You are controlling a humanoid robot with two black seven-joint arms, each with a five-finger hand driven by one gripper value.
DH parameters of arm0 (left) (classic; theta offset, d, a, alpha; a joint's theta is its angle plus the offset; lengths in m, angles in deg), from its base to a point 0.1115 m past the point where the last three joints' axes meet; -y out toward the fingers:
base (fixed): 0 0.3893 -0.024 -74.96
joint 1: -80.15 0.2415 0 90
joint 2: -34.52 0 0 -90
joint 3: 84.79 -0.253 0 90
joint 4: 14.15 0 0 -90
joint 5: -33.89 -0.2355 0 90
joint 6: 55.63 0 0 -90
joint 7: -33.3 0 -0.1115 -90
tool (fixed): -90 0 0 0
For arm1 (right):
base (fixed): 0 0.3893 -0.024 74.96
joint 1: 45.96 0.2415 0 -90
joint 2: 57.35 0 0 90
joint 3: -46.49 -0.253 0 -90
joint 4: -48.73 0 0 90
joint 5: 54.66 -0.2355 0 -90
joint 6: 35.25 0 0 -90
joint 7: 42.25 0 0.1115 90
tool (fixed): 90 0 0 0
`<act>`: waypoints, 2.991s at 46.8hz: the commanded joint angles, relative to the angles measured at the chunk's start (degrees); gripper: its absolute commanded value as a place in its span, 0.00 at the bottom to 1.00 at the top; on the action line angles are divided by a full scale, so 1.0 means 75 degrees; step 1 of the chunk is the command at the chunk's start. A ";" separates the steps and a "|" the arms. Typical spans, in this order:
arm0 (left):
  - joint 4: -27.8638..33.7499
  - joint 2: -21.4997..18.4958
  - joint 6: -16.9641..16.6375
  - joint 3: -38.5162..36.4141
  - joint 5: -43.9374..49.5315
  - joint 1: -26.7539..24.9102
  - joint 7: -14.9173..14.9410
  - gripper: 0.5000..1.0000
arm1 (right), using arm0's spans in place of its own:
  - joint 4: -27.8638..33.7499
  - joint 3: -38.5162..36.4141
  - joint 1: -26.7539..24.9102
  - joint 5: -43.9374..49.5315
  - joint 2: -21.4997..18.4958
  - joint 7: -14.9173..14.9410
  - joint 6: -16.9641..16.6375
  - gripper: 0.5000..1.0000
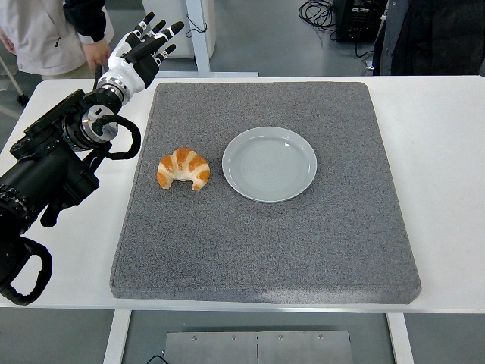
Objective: Place the bread on the plate
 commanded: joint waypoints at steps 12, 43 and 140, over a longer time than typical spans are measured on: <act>0.0000 0.0000 0.0000 -0.0003 0.0002 0.0030 -0.0017 0.98 | 0.0004 0.0002 0.0000 -0.0005 0.0000 0.0000 0.0000 1.00; 0.0374 -0.0421 0.0059 -0.0611 -0.0127 -0.0028 -0.0040 0.98 | 0.0004 0.0002 0.0000 0.0006 0.0000 0.0000 0.0000 1.00; 0.5918 -0.4172 0.0047 -0.3694 -0.8775 -0.0157 0.0030 0.98 | -0.0007 0.0002 0.0000 0.0006 0.0000 0.0000 0.0000 1.00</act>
